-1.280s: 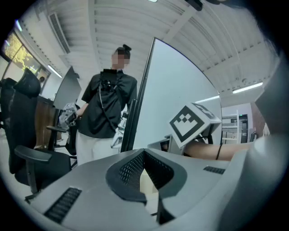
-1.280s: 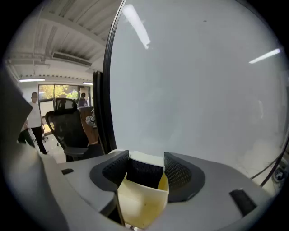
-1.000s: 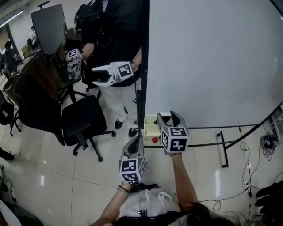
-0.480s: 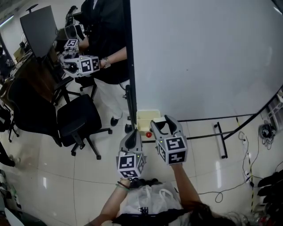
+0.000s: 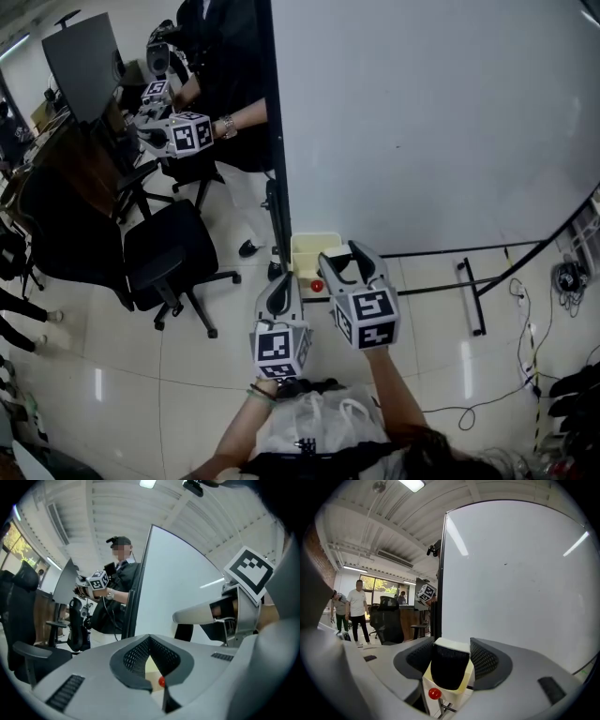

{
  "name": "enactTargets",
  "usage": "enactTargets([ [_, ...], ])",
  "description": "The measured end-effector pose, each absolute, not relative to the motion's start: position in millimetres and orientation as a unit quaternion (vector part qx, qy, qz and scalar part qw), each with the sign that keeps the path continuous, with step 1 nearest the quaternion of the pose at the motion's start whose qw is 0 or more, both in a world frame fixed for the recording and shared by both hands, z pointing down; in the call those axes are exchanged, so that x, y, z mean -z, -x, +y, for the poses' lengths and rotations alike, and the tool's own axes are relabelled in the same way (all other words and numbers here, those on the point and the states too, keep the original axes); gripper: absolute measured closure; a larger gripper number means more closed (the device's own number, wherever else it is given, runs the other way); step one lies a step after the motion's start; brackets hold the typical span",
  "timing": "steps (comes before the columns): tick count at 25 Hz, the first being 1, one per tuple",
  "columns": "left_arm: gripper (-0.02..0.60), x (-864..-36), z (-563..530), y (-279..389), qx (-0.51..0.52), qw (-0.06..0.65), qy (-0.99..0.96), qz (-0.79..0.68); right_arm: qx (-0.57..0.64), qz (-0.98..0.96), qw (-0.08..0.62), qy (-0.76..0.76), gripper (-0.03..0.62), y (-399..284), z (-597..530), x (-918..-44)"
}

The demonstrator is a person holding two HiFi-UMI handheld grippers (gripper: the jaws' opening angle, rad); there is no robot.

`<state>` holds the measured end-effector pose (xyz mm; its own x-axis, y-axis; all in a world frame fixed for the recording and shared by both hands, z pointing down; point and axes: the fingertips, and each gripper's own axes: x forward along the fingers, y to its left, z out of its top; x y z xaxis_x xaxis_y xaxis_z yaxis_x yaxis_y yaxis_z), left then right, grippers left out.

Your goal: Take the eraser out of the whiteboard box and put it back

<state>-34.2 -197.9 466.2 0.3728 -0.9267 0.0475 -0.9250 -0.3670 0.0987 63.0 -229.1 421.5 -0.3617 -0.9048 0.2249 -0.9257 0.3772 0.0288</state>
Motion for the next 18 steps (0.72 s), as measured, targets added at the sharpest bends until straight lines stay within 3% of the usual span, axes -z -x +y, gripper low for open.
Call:
enactTargets([
  [12,0.578,-479,-195,42,-0.017,0.055,-0.823,-0.566,-0.042,-0.821,0.104,-0.559,0.344,-59,-238,-428],
  [18,0.578,-479,-194,44,-0.02,0.057,-0.82,-0.569,-0.065,-0.815,0.16,-0.553,0.342,-50,-253,-481],
])
